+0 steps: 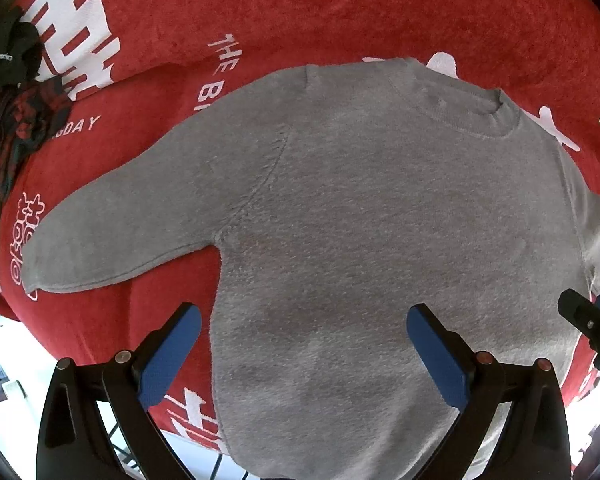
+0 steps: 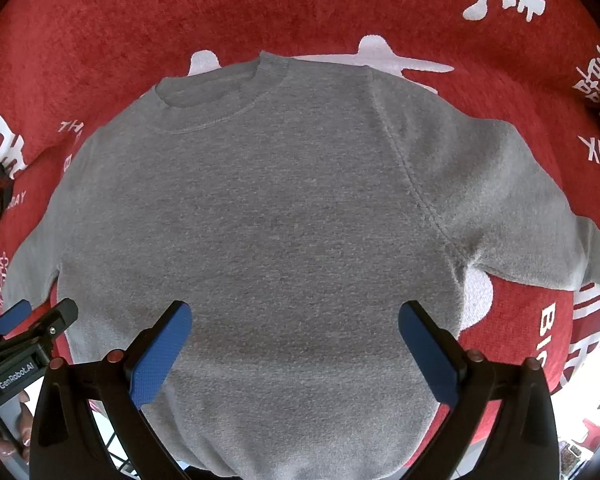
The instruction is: Fold small clothes
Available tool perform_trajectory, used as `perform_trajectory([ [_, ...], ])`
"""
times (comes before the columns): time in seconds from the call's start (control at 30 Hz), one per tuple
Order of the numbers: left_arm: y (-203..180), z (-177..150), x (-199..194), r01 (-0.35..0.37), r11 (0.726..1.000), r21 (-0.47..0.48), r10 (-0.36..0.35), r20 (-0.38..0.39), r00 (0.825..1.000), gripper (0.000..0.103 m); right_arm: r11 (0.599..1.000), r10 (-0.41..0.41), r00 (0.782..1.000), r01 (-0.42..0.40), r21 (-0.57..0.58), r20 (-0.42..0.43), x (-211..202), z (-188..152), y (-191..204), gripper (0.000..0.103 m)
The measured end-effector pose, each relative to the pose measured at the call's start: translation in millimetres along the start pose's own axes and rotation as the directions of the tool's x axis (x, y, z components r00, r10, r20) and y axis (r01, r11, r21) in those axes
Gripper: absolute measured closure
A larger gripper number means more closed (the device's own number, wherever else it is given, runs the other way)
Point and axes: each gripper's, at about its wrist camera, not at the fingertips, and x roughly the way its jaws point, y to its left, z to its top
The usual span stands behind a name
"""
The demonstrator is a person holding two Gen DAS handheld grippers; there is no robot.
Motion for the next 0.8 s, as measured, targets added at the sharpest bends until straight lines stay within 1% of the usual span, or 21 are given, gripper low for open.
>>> perform_trajectory([
  [0.13, 1.3, -1.6, -1.3, -0.050, 0.999, 0.002, 0.050, 0.001, 0.999, 0.000, 1.000, -0.006, 1.000, 0.006, -0.006, 0.003, -0.3, -0.5, 1.7, 0.000],
  [0.2, 1.6, -1.6, -1.3, -0.051, 0.999, 0.002, 0.051, -0.001, 0.999, 0.000, 1.000, -0.004, 1.000, 0.004, -0.009, 0.010, -1.3, -0.6, 3.8, 0.000],
  [0.3, 2.7, -2.7, -1.9, -0.058, 0.998, 0.001, 0.058, 0.008, 0.998, 0.000, 1.000, -0.028, 1.000, 0.028, -0.012, -0.003, -0.2, 0.5, 5.3, 0.000],
  [0.33, 3.4, -3.0, -2.2, -0.058, 0.998, 0.000, 0.058, 0.010, 0.998, 0.000, 1.000, -0.020, 1.000, 0.020, -0.012, -0.001, -0.4, 0.8, 4.6, 0.000],
  [0.43, 6.0, -4.0, -2.7, -0.059, 0.998, -0.002, 0.059, 0.018, 0.998, 0.000, 0.999, -0.036, 0.999, 0.036, -0.018, -0.009, -0.1, 1.0, 7.5, 0.000],
  [0.57, 9.2, -4.6, -1.9, -0.051, 0.999, -0.006, 0.051, -0.010, 0.999, 0.000, 0.998, -0.062, 0.998, 0.061, -0.025, -0.021, 1.7, 1.1, 10.2, 0.000],
  [0.67, 11.4, -4.3, -1.4, -0.046, 0.999, -0.012, 0.046, -0.034, 0.998, 0.000, 0.998, -0.064, 0.998, 0.063, -0.029, -0.021, 1.8, 0.6, 11.4, 0.000],
  [0.8, 15.6, -4.4, 0.1, -0.026, 0.999, -0.020, 0.025, -0.034, 0.999, 0.000, 0.998, -0.055, 0.998, 0.054, -0.035, -0.028, 1.9, 1.6, 14.2, 0.000],
])
